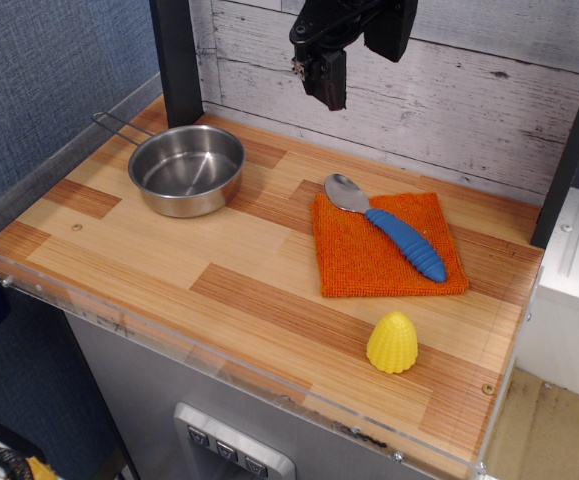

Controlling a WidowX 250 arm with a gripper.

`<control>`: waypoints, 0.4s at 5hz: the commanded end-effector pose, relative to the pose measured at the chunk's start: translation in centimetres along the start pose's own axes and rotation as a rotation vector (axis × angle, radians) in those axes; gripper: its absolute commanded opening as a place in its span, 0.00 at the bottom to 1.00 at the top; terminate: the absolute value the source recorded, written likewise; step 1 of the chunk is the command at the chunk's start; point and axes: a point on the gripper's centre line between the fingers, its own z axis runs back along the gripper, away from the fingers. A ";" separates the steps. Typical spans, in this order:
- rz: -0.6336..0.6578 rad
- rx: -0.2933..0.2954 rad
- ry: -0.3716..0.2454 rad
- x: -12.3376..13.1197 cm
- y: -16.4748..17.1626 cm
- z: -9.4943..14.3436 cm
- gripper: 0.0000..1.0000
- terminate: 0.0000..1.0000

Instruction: Pick the spoon from the table cloth and put it one the side of the table.

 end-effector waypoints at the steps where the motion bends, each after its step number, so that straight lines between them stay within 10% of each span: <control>1: 0.000 0.000 0.000 0.0 0.0 0.0 1.00 0.00; 2: 0.007 0.037 0.021 -1.3 -0.8 -2.0 1.00 0.00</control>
